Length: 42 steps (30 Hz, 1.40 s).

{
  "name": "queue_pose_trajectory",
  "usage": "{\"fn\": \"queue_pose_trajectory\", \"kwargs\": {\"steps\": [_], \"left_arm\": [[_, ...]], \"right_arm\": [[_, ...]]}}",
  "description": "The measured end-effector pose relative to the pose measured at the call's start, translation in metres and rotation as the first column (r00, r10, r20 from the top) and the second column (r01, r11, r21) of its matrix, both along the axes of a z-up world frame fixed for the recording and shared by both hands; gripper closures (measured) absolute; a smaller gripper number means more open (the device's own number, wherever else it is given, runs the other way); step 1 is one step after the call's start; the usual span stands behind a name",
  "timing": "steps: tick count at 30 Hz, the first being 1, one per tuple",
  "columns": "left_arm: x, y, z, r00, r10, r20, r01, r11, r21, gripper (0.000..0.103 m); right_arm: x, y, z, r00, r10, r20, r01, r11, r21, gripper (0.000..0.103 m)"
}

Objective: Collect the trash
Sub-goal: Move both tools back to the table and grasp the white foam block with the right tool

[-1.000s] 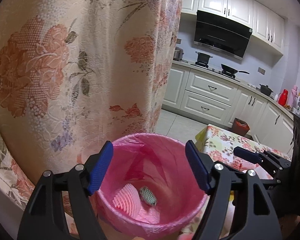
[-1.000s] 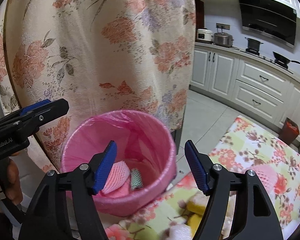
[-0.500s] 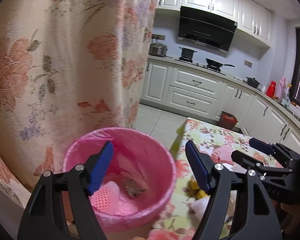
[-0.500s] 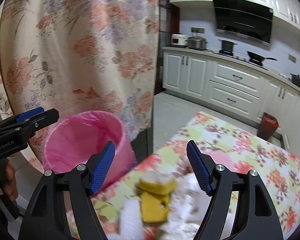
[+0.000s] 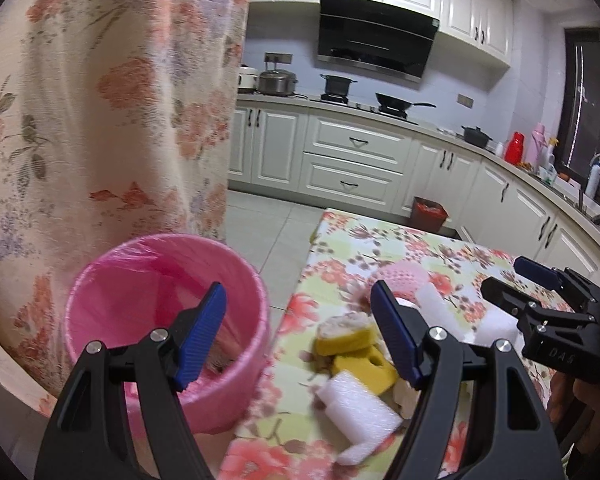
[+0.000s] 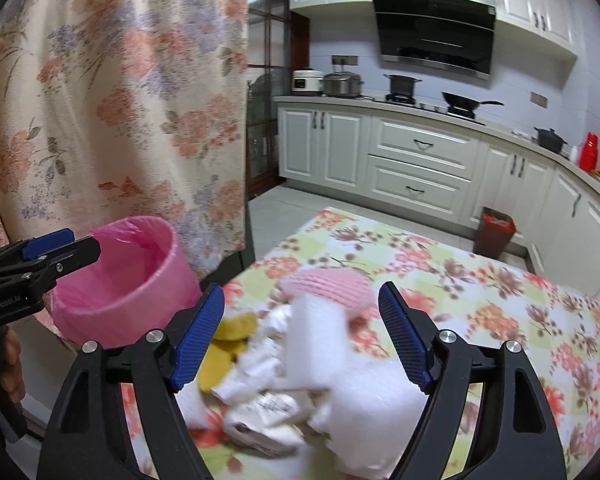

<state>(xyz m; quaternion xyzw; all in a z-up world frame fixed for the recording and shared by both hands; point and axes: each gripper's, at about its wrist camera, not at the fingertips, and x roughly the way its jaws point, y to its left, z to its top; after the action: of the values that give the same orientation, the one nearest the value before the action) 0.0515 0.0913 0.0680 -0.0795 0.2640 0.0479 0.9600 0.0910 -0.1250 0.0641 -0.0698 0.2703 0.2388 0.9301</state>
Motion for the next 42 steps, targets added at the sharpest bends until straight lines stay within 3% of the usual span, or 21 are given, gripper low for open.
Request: {"fn": "queue_pose_trajectory", "kwargs": {"steps": [16, 31, 42], "left_arm": [[0.01, -0.052, -0.02, 0.995, -0.076, -0.067, 0.077, 0.997, 0.018, 0.031], [0.029, -0.086, -0.033, 0.984, -0.139, -0.109, 0.142, 0.99, 0.018, 0.031], [0.043, -0.093, -0.047, 0.978, -0.155, -0.14, 0.156, 0.988, -0.001, 0.031]], "right_arm": [[-0.007, -0.056, -0.034, 0.997, -0.058, -0.045, 0.057, 0.998, -0.005, 0.022], [0.003, -0.06, -0.069, 0.993, -0.04, -0.108, 0.038, 0.999, -0.024, 0.021], [0.012, -0.058, -0.079, 0.991, -0.027, -0.129, 0.023, 0.999, -0.027, 0.022]]}}
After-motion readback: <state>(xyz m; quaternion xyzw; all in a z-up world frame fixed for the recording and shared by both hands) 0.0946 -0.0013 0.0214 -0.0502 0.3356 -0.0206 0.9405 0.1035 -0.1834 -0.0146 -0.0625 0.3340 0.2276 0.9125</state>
